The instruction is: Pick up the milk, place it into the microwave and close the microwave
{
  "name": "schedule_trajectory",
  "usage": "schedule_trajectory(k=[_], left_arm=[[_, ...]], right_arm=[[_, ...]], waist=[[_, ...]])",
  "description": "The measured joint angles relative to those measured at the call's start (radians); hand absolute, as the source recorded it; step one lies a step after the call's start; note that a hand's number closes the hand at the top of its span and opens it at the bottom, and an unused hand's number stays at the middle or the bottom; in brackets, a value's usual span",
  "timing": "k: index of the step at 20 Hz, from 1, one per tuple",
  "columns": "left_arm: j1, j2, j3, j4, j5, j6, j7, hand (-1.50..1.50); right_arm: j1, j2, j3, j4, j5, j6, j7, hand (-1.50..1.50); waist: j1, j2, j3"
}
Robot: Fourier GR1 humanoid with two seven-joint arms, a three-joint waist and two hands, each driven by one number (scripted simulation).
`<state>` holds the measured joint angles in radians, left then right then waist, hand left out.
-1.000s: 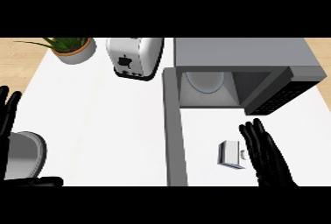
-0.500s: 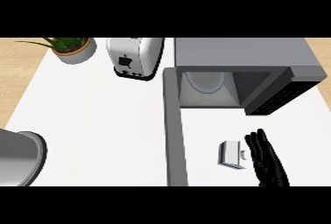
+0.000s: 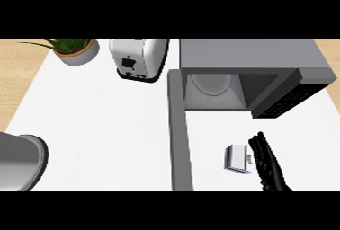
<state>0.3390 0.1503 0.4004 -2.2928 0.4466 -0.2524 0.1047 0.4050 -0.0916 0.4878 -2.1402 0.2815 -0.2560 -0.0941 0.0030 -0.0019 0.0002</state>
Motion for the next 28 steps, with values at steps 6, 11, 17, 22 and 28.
schedule_trajectory(k=[6, 11, 17, 22, 28], left_arm=[[0.036, -0.017, 0.035, -0.030, 0.040, -0.039, 0.019, -1.50], [0.048, -0.018, 0.075, -0.027, 0.065, -0.070, 0.027, -1.50], [0.046, -0.034, 0.110, -0.017, 0.092, -0.099, 0.034, -1.50], [0.044, -0.037, 0.147, -0.017, 0.120, -0.128, 0.046, -1.50], [0.057, -0.080, 0.160, -0.025, 0.117, -0.161, 0.056, -1.50]], right_arm=[[-0.031, 0.012, -0.099, 0.177, -0.080, -0.014, -0.107, -1.50], [-0.035, 0.004, -0.194, 0.317, -0.156, -0.004, -0.229, -1.50], [-0.078, -0.008, -0.296, 0.481, -0.221, 0.027, -0.333, -1.50], [-0.131, -0.007, -0.356, 0.650, -0.255, 0.064, -0.441, -1.50], [-0.163, -0.020, -0.403, 0.789, -0.278, 0.122, -0.540, -1.50]], waist=[[0.002, 0.001, 0.000], [0.001, 0.001, 0.000], [0.002, 0.001, 0.000], [0.002, 0.001, 0.000], [0.002, 0.001, 0.000]])
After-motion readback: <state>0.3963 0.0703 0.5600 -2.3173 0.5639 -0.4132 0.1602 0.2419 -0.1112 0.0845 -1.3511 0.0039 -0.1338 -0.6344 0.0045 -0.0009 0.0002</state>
